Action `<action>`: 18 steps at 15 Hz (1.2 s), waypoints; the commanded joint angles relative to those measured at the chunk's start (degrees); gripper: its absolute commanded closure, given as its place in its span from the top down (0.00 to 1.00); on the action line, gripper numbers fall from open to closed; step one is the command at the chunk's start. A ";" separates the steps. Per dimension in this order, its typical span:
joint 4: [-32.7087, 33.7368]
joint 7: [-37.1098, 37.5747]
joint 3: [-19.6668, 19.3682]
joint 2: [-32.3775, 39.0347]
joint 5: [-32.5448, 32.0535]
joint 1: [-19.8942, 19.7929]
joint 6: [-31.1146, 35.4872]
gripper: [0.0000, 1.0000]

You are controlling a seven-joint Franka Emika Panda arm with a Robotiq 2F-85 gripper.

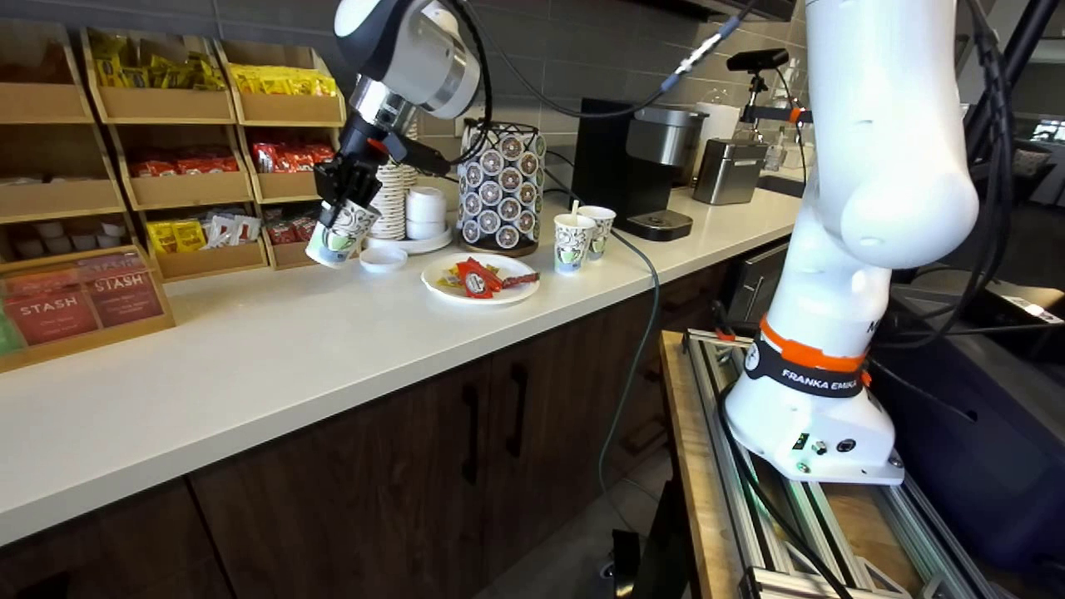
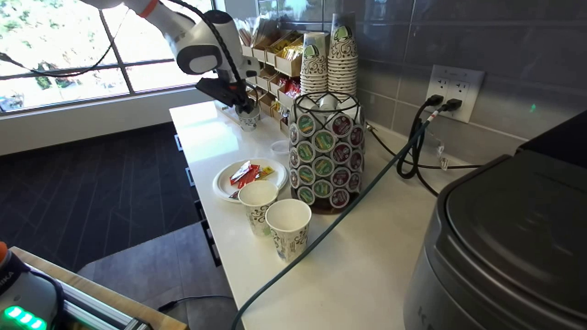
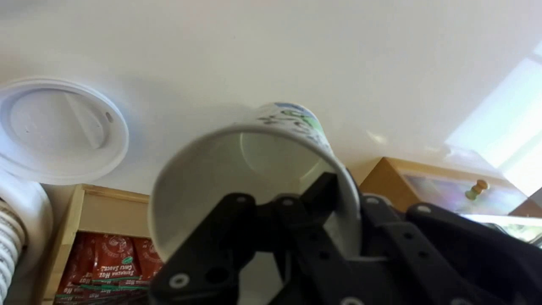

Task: Turn the single paper cup in an upright position and move it closer to the edge

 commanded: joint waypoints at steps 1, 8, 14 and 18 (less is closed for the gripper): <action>-11.88 11.55 -4.45 -9.72 -15.79 9.56 3.37 0.02; -7.07 33.72 -14.65 -8.00 -48.81 30.07 -6.79 0.02; 5.22 32.15 -5.10 0.39 -58.12 26.60 -25.65 0.02; 11.19 29.49 -3.33 5.91 -56.78 25.55 -28.69 0.02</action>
